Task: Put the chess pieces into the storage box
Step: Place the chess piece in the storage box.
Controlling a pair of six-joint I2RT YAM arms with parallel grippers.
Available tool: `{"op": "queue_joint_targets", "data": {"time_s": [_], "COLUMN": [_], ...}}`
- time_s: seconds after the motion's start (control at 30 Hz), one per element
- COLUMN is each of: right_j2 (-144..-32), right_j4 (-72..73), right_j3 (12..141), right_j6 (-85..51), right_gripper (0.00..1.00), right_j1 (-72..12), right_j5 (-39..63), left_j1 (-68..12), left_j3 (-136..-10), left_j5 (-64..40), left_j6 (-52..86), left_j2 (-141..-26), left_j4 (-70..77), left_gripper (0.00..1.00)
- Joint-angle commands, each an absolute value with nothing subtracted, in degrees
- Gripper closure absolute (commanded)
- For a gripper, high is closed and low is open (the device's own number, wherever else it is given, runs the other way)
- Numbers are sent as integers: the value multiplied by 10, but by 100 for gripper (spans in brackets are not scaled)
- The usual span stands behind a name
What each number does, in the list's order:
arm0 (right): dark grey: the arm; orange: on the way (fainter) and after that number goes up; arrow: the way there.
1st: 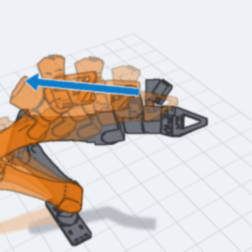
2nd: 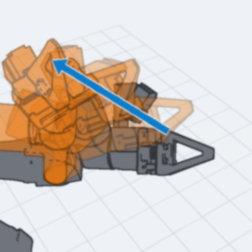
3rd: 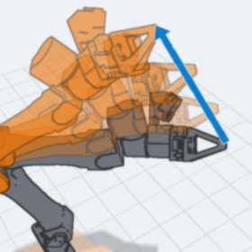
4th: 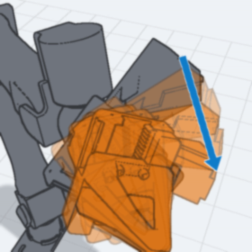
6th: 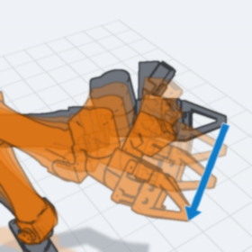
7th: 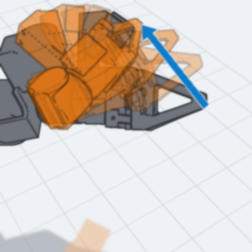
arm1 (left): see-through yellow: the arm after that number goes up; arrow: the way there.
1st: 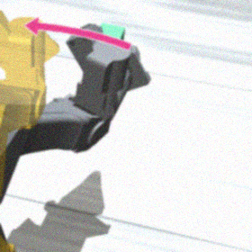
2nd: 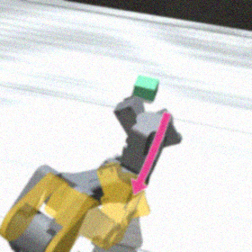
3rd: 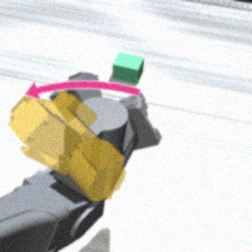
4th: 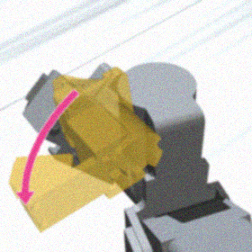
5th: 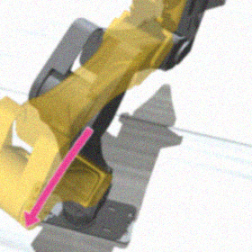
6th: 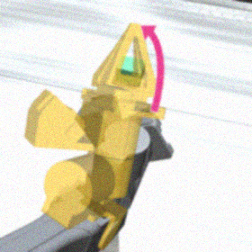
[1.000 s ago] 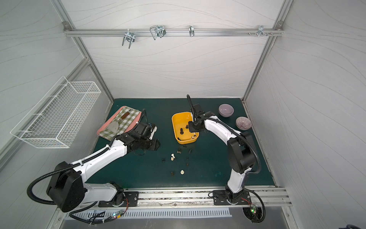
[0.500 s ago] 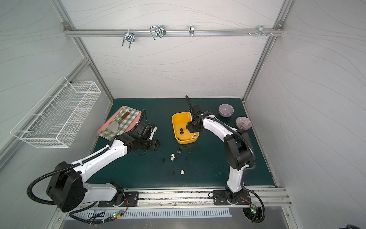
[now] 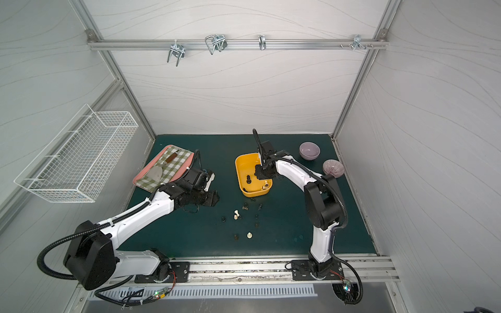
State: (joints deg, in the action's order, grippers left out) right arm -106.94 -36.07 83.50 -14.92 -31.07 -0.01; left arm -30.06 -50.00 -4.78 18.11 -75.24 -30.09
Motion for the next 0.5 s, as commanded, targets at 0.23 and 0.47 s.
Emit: {"op": "queue_joint_targets", "data": {"time_s": [0.23,0.47], "right_j2": [-1076,-1057], "right_j4": [-372,-377], "right_j3": [852,854], "right_j6": [-141,-140], "right_gripper": [75,74], "right_j1": [-315,-315], "right_j5": [5,6], "left_j1": [-301,-301], "left_j3": [-502,-503], "left_j5": [-50,-52], "left_j6": [186,182], "left_j2": [-750,-755], "left_j4": [-296,-298], "left_gripper": [45,45]}}
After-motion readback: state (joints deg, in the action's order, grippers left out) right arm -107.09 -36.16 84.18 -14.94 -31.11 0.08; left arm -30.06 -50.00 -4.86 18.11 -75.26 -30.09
